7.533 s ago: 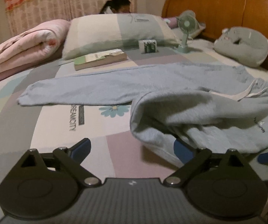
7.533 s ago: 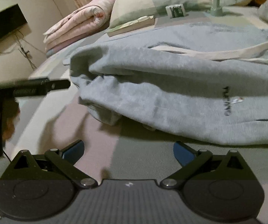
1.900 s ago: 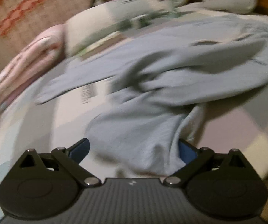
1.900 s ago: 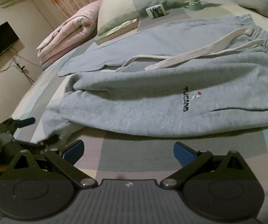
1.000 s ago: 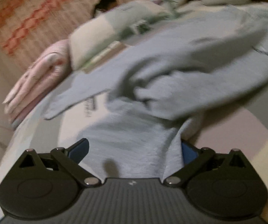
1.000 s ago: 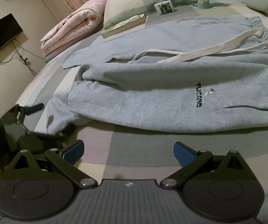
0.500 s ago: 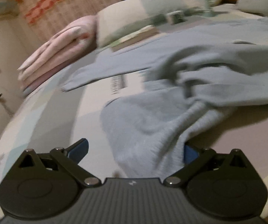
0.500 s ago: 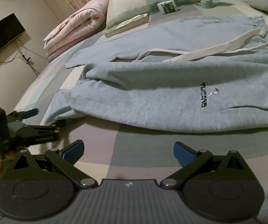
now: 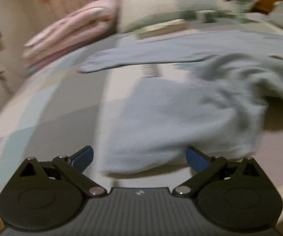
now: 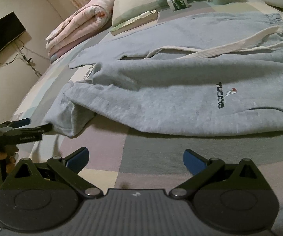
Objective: Fold clothes
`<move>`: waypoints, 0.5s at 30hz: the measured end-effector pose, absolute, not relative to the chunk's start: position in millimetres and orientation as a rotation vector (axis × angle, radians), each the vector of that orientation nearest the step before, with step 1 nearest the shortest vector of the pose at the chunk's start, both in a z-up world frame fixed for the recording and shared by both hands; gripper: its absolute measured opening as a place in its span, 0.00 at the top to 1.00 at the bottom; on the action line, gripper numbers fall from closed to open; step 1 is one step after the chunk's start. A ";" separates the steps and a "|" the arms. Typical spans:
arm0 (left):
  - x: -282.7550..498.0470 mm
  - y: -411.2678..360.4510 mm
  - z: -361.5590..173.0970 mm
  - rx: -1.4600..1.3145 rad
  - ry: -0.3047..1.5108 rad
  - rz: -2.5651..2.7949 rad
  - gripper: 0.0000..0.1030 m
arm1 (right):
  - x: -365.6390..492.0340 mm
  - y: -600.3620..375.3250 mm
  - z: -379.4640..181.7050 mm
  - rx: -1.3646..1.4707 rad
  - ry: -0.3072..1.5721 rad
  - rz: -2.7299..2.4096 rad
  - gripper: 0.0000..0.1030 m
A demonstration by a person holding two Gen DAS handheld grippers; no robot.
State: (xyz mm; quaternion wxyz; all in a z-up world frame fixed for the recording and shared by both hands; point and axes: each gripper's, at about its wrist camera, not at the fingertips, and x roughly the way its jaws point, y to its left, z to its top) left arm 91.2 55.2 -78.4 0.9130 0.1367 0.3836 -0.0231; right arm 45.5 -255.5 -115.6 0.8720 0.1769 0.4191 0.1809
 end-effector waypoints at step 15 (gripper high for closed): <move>109.3 116.2 -63.8 -0.219 0.927 -0.121 0.04 | 41.7 -264.2 -113.0 0.385 0.862 0.381 0.00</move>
